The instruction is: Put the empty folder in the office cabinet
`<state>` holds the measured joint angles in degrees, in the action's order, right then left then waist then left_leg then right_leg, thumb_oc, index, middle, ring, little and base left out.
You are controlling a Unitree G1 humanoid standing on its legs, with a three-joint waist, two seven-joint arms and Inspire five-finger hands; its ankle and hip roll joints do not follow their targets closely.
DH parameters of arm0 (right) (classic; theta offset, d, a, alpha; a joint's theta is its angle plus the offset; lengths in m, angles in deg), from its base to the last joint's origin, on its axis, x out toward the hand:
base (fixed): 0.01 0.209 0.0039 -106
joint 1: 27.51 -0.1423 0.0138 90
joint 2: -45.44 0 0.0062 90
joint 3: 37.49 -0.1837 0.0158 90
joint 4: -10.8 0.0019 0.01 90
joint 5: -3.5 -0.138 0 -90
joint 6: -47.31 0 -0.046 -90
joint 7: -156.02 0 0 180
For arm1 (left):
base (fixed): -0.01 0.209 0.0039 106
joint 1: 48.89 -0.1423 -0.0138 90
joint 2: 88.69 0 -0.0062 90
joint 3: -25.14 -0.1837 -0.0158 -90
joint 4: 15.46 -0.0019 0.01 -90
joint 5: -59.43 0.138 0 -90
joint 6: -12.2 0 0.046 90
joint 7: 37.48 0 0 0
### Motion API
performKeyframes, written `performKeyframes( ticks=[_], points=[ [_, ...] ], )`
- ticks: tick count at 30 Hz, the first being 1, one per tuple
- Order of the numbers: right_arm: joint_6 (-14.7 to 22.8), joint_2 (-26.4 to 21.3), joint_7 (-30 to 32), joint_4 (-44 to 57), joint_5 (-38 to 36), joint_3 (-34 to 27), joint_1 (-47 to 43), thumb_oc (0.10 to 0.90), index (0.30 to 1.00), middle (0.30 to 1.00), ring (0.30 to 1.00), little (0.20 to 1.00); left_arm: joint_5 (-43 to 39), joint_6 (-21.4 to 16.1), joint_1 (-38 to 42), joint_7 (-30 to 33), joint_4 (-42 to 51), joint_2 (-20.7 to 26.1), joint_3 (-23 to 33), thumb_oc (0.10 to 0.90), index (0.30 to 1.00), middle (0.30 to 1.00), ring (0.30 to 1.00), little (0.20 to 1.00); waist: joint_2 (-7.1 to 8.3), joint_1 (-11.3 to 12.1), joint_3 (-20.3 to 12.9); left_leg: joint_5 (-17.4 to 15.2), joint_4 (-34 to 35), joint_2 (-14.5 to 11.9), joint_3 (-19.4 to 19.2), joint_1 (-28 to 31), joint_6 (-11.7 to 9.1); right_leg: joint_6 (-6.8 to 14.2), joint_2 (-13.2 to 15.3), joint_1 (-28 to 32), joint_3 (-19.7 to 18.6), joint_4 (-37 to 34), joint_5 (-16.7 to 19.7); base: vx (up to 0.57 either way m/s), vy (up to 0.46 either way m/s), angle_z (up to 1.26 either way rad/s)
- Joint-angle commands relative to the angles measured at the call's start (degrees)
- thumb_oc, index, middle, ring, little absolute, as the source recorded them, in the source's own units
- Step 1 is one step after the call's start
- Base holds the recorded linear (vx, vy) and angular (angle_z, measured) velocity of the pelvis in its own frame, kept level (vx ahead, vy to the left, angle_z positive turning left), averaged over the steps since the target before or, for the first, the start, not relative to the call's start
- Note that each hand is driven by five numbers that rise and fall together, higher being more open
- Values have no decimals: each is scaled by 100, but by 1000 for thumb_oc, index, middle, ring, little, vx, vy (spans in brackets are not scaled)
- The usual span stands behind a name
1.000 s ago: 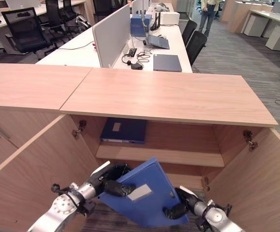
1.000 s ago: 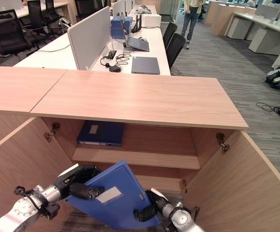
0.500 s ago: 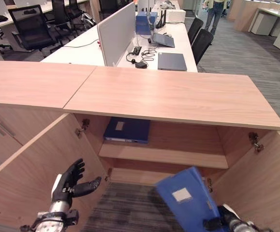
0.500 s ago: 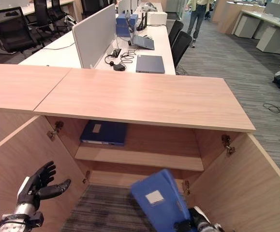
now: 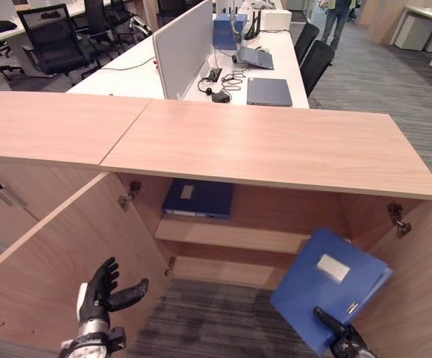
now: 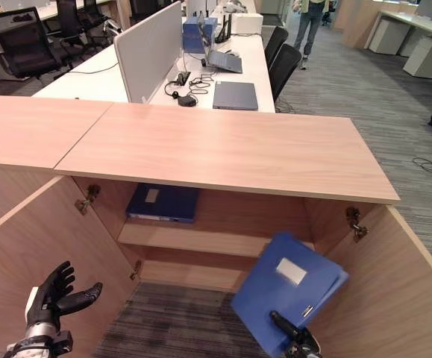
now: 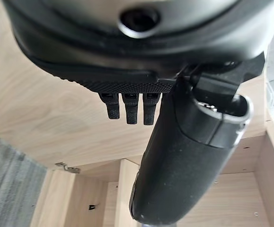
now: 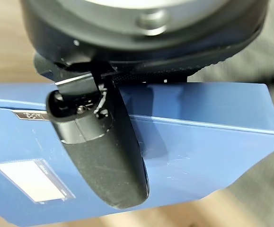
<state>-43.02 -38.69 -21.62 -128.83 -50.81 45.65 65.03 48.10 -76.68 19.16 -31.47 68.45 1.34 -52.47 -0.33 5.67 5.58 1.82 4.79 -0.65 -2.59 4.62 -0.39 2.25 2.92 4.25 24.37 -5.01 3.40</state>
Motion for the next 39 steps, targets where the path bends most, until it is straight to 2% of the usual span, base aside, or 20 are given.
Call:
performKeyframes(
  ticks=[1,2,4,9,13,15,16,18,21,22,23,24,30,39],
  points=[
    [553,-89,-346,651,-651,239,-1031,400,300,300,300,300,-284,-597,404,214,535,372,205,800,900,900,900,900,99,107,274,-234,21,211,-128,-224,-96,332,147,-46,-26,1,-118,-40,-24,16],
    [553,-89,-346,651,-651,239,-1032,400,300,300,300,300,-284,-597,405,214,534,372,205,800,900,900,900,900,100,105,271,-233,21,211,-127,-229,-96,332,147,-50,-24,1,-118,-73,-32,26],
    [653,-107,-352,888,-840,302,-1385,400,300,300,300,300,-446,-671,465,250,590,482,215,800,900,900,900,900,17,192,445,-58,21,222,-16,-630,-127,326,175,-393,91,1,-38,-105,-52,27],
    [918,-233,-271,1049,-1236,200,-2139,400,300,300,300,300,-621,-702,467,289,452,580,147,800,900,900,900,900,-75,335,429,60,21,203,254,-1321,-246,369,160,-963,274,1,-81,-10,-75,34],
    [1102,-379,-196,1129,-1399,144,-2586,400,300,300,300,300,-688,-723,408,311,404,578,68,800,900,900,900,900,-93,439,407,129,21,210,353,-1630,-293,365,163,-1157,394,1,-114,22,-66,24],
    [1358,-571,-85,1185,-1526,51,-3071,400,300,300,300,300,-829,-772,376,357,414,591,-51,800,900,900,900,900,-164,561,483,172,21,218,442,-1797,-328,352,176,-1234,485,1,-155,44,-73,27],
    [1358,-576,-87,1179,-1528,49,-3079,400,300,300,300,300,-829,-773,383,357,411,589,-53,800,900,900,900,900,-167,560,485,173,21,217,444,-1800,-329,351,175,-1237,488,1,-155,43,-82,23],
    [1740,-719,-17,1427,-1732,-277,-3449,400,300,300,300,300,-881,-795,413,430,378,647,-219,800,900,900,900,900,-369,721,662,223,21,268,640,-1934,-347,277,202,-1261,654,14,-214,13,-66,16],
    [2076,-946,61,1620,-1851,-476,-3721,400,300,300,300,300,-903,-824,539,485,270,744,-418,800,900,900,900,900,-695,826,866,333,21,326,893,-2049,-336,167,334,-1540,870,536,-476,-43,-24,28],
    [2085,-975,67,1619,-1854,-488,-3738,400,300,300,300,300,-906,-832,583,490,250,739,-445,800,900,900,900,900,-718,818,872,345,21,332,924,-2071,-338,163,360,-1583,898,622,-529,-19,-58,54],
    [2231,-1088,85,1672,-1951,-628,-3870,400,300,300,300,300,-905,-819,603,529,168,793,-491,800,900,900,900,900,-900,910,917,418,21,371,1017,-2156,-357,109,456,-1741,985,898,-700,12,-59,51],
    [2325,-1165,105,1658,-2016,-744,-3929,400,300,300,300,300,-914,-809,630,538,130,805,-524,800,900,900,900,900,-990,954,895,458,21,392,1098,-2200,-365,84,520,-1823,1026,1078,-817,26,-70,40],
    [2749,-1627,358,1469,-2218,-1166,-4379,400,300,300,300,300,-908,-736,806,600,-93,866,-778,800,900,900,900,900,-1253,1072,803,565,21,471,1317,-2262,-447,71,702,-1856,1256,1418,-1084,42,-67,34],
    [3329,-2124,986,1284,-2280,-1590,-4977,400,300,300,300,300,-924,-635,961,727,-147,1000,-982,800,900,900,900,900,-1526,1014,850,612,21,483,1369,-2261,-537,108,704,-1753,1377,1381,-1128,15,-35,20]
  ],
)
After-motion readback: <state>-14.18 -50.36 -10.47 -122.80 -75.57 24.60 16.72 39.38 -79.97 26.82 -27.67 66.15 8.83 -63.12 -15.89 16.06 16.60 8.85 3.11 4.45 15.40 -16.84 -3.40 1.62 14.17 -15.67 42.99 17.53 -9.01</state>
